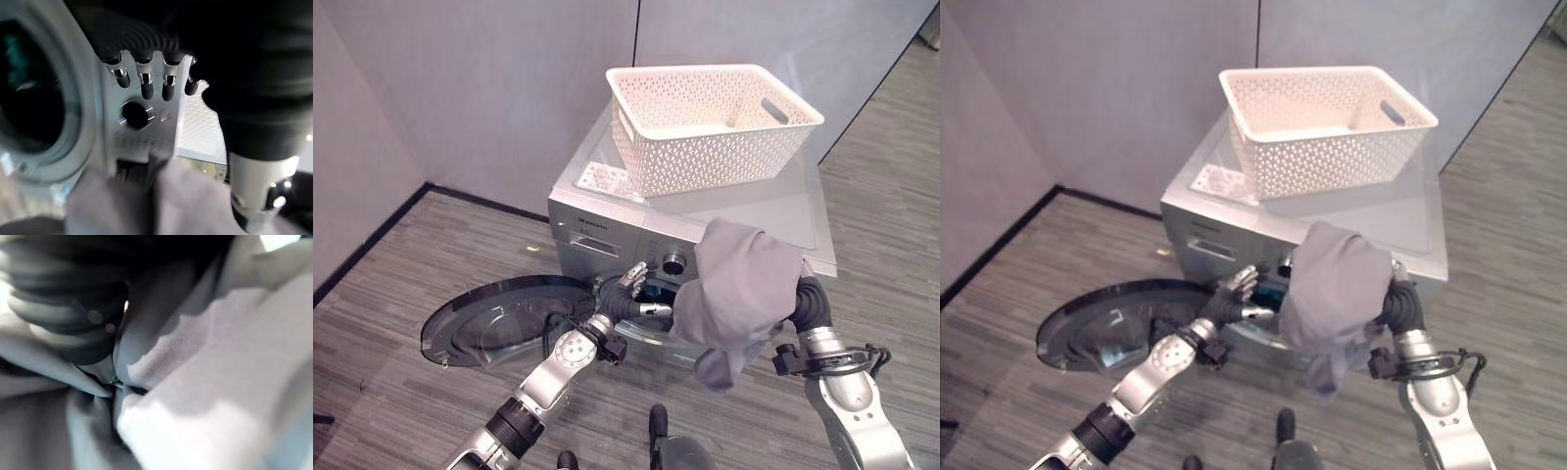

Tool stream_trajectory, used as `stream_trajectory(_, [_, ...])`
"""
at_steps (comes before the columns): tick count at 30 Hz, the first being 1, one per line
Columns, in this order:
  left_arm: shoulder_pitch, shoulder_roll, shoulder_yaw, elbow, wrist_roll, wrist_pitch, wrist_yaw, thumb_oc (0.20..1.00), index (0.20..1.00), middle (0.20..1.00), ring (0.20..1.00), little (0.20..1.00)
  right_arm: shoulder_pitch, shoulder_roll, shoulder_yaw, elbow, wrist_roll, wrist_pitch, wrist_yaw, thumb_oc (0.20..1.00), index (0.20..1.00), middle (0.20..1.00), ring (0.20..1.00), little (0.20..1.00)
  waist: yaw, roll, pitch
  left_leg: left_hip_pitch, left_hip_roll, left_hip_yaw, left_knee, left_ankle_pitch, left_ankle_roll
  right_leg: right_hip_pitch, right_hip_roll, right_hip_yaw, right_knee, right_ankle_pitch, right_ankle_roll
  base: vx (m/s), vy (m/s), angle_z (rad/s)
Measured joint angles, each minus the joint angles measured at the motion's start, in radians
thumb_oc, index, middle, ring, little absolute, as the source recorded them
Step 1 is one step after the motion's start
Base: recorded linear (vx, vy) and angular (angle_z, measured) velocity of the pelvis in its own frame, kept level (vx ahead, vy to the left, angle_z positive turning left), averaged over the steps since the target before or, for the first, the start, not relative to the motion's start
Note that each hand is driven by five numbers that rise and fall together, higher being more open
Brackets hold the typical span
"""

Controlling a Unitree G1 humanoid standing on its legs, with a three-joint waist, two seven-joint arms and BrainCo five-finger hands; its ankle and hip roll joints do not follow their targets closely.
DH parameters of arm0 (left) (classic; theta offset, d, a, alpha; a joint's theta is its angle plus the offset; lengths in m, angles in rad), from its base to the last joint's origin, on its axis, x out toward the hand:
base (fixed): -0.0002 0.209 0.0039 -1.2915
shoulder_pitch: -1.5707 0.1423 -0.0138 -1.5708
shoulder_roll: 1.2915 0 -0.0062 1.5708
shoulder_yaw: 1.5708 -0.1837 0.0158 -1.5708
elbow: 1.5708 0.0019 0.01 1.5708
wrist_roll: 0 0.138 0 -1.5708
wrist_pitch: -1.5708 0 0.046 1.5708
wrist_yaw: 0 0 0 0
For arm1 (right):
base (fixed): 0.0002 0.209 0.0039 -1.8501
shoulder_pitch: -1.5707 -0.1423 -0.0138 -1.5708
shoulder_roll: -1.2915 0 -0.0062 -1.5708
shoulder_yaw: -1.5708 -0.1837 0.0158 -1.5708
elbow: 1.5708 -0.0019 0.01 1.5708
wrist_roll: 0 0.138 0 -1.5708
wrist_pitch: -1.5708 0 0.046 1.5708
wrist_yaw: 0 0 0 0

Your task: Grab the laundry basket,head to the washer,open it,put in the laundry and shut it.

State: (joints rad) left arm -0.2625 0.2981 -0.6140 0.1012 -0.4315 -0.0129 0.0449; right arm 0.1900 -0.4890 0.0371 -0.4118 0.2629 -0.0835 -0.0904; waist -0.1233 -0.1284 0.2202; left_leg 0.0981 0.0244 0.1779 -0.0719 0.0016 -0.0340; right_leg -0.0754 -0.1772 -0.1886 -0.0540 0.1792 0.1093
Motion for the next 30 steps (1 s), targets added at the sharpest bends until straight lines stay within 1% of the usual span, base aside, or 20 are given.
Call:
stream_trajectory(1, [0.000, 0.000, -0.001, 0.000, 0.000, 0.000, 0.005, 1.000, 1.000, 1.000, 1.000, 1.000, -0.010, 0.000, 0.009, 0.001, 0.000, 0.000, -0.002, 0.200, 0.200, 0.200, 0.200, 0.200, 0.000, -0.003, 0.017, -0.007, 0.003, 0.000, 0.000, 0.002, -0.002, -0.007, 0.003, 0.000, -0.002, 0.003, -0.004, -0.08, -0.071, 0.01])
stream_trajectory(3, [-0.005, -0.006, 0.002, 0.001, -0.005, 0.000, 0.026, 1.000, 1.000, 1.000, 1.000, 1.000, -0.016, 0.000, 0.015, 0.003, 0.001, -0.001, -0.015, 0.200, 0.200, 0.200, 0.200, 0.200, 0.000, 0.002, 0.031, -0.037, 0.012, -0.004, 0.001, 0.006, -0.008, -0.031, 0.010, -0.008, -0.005, 0.005, -0.008, -0.08, -0.070, 0.07])
stream_trajectory(6, [-0.033, -0.047, 0.010, 0.021, -0.072, -0.004, 0.064, 1.000, 1.000, 1.000, 1.000, 1.000, -0.029, 0.000, 0.023, 0.017, 0.010, -0.001, -0.037, 0.200, 0.200, 0.200, 0.200, 0.200, 0.000, -0.003, 0.061, -0.049, 0.018, -0.011, 0.000, 0.009, -0.012, -0.036, 0.016, -0.016, -0.011, 0.008, -0.012, -0.04, -0.034, 0.07])
stream_trajectory(8, [-0.077, -0.082, 0.006, 0.072, -0.081, -0.006, 0.085, 1.000, 1.000, 1.000, 1.000, 1.000, -0.051, -0.001, 0.031, 0.030, 0.028, -0.001, -0.047, 0.200, 0.200, 0.200, 0.200, 0.200, -0.001, -0.009, 0.077, -0.051, 0.020, -0.011, 0.000, 0.009, -0.012, -0.037, 0.018, -0.016, -0.012, 0.006, -0.011, -0.02, -0.035, -0.02])
stream_trajectory(11, [-0.140, -0.112, 0.006, 0.101, -0.096, -0.013, 0.125, 1.000, 1.000, 1.000, 1.000, 1.000, -0.092, -0.001, 0.066, 0.032, 0.048, -0.003, -0.062, 0.200, 0.200, 0.200, 0.200, 0.200, -0.006, -0.026, 0.090, -0.080, 0.022, -0.010, 0.001, 0.010, -0.014, -0.066, 0.020, -0.015, -0.014, 0.009, -0.014, -0.01, -0.034, -0.01])
stream_trajectory(13, [-0.151, -0.110, 0.002, 0.101, -0.113, -0.027, 0.137, 1.000, 1.000, 1.000, 1.000, 1.000, -0.111, -0.001, 0.086, 0.037, 0.073, -0.003, -0.071, 0.200, 0.200, 0.200, 0.200, 0.200, -0.006, -0.037, 0.100, -0.082, 0.026, -0.010, 0.001, 0.013, -0.018, -0.068, 0.025, -0.017, -0.015, 0.016, -0.024, 0.00, -0.019, 0.01])
stream_trajectory(16, [-0.172, -0.113, -0.002, 0.101, -0.119, -0.034, 0.150, 1.000, 1.000, 1.000, 1.000, 1.000, -0.139, -0.001, 0.116, 0.037, 0.093, -0.009, -0.082, 0.200, 0.200, 0.200, 0.200, 0.200, -0.005, -0.050, 0.106, -0.083, 0.033, -0.012, 0.000, 0.013, -0.019, -0.066, 0.032, -0.019, -0.015, 0.016, -0.025, -0.01, -0.050, 0.02])
stream_trajectory(17, [-0.187, -0.114, -0.005, 0.116, -0.121, -0.040, 0.177, 1.000, 1.000, 1.000, 1.000, 1.000, -0.167, -0.004, 0.140, 0.050, 0.120, -0.020, -0.090, 0.200, 0.200, 0.200, 0.200, 0.200, -0.004, -0.064, 0.113, -0.084, 0.037, -0.016, 0.000, 0.014, -0.020, -0.065, 0.034, -0.019, -0.016, 0.016, -0.025, 0.01, -0.040, 0.10])
stream_trajectory(21, [-0.216, -0.113, -0.031, 0.134, -0.120, -0.043, 0.196, 1.000, 1.000, 1.000, 1.000, 1.000, -0.175, -0.020, 0.143, 0.054, 0.157, -0.029, -0.097, 0.200, 0.200, 0.200, 0.200, 0.200, -0.001, -0.082, 0.117, -0.087, 0.038, -0.028, 0.000, 0.015, -0.021, -0.061, 0.035, -0.022, -0.016, 0.015, -0.026, 0.02, -0.042, 0.09])
stream_trajectory(23, [-0.218, -0.113, -0.036, 0.137, -0.120, -0.043, 0.213, 1.000, 1.000, 1.000, 1.000, 1.000, -0.176, -0.028, 0.160, 0.059, 0.196, -0.031, -0.100, 0.200, 0.200, 0.200, 0.200, 0.200, -0.001, -0.102, 0.117, -0.087, 0.039, -0.029, 0.000, 0.016, -0.023, -0.060, 0.035, -0.023, -0.016, 0.015, -0.026, 0.01, -0.049, 0.02])
stream_trajectory(27, [-0.218, -0.112, -0.045, 0.143, -0.121, -0.044, 0.214, 1.000, 1.000, 1.000, 1.000, 1.000, -0.173, -0.040, 0.225, 0.072, 0.269, -0.046, -0.085, 0.200, 0.200, 0.200, 0.200, 0.200, 0.002, -0.134, 0.124, -0.083, 0.044, -0.040, 0.001, 0.020, -0.029, -0.043, 0.037, -0.041, -0.021, 0.015, -0.026, 0.00, -0.046, 0.10])
stream_trajectory(28, [-0.218, -0.113, -0.049, 0.143, -0.121, -0.044, 0.214, 1.000, 1.000, 1.000, 1.000, 1.000, -0.173, -0.040, 0.242, 0.077, 0.296, -0.054, -0.078, 0.200, 0.200, 0.200, 0.200, 0.200, 0.003, -0.141, 0.123, -0.086, 0.046, -0.052, 0.001, 0.021, -0.031, -0.043, 0.038, -0.046, -0.021, 0.014, -0.026, 0.01, -0.039, 0.16])
stream_trajectory(30, [-0.219, -0.112, -0.058, 0.143, -0.121, -0.053, 0.213, 1.000, 1.000, 1.000, 1.000, 1.000, -0.175, -0.039, 0.250, 0.083, 0.342, -0.066, -0.078, 0.200, 0.200, 0.200, 0.200, 0.200, 0.004, -0.148, 0.124, -0.100, 0.048, -0.062, 0.002, 0.022, -0.033, -0.043, 0.038, -0.058, -0.021, 0.012, -0.027, 0.02, -0.049, 0.19])
